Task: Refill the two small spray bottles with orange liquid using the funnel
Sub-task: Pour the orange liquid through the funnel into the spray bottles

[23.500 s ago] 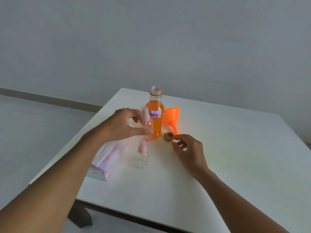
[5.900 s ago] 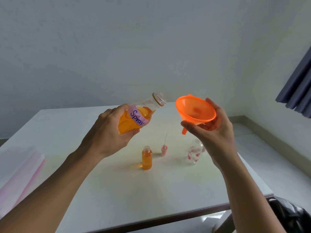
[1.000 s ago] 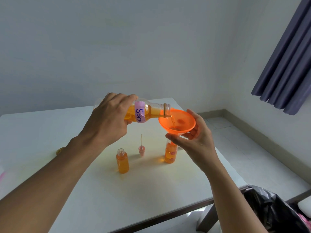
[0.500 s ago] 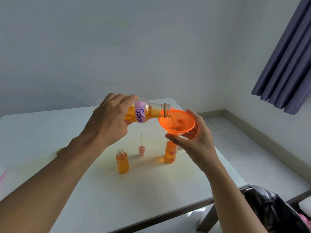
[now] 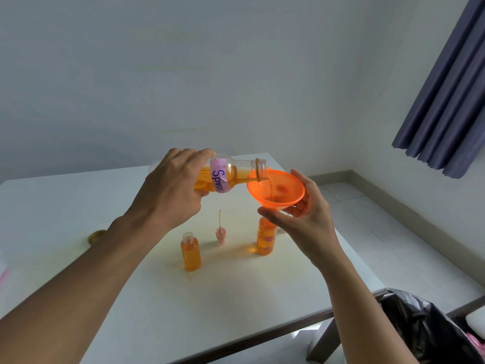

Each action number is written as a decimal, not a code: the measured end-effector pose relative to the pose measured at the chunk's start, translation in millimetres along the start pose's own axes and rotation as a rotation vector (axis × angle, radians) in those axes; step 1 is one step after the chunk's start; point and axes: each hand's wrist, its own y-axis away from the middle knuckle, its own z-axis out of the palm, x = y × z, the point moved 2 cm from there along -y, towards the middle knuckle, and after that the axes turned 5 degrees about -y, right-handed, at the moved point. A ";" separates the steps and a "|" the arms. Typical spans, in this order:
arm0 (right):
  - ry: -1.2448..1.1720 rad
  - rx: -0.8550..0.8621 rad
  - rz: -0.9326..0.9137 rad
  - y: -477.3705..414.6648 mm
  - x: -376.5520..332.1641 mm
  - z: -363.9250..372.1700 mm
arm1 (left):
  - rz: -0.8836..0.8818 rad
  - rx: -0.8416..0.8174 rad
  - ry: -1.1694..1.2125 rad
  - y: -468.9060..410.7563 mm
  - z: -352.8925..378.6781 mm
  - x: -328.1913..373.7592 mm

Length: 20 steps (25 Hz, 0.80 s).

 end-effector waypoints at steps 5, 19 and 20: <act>-0.016 0.008 -0.003 -1.2 0.9 0.3 | -0.049 -0.021 0.076 4.7 5.0 1.6; -0.048 0.029 -0.021 -2.0 -10.3 -1.3 | -0.159 0.010 0.154 24.4 2.5 -8.7; -0.035 0.022 -0.020 -1.7 -10.7 -0.9 | -0.166 0.009 0.156 25.9 2.6 -9.8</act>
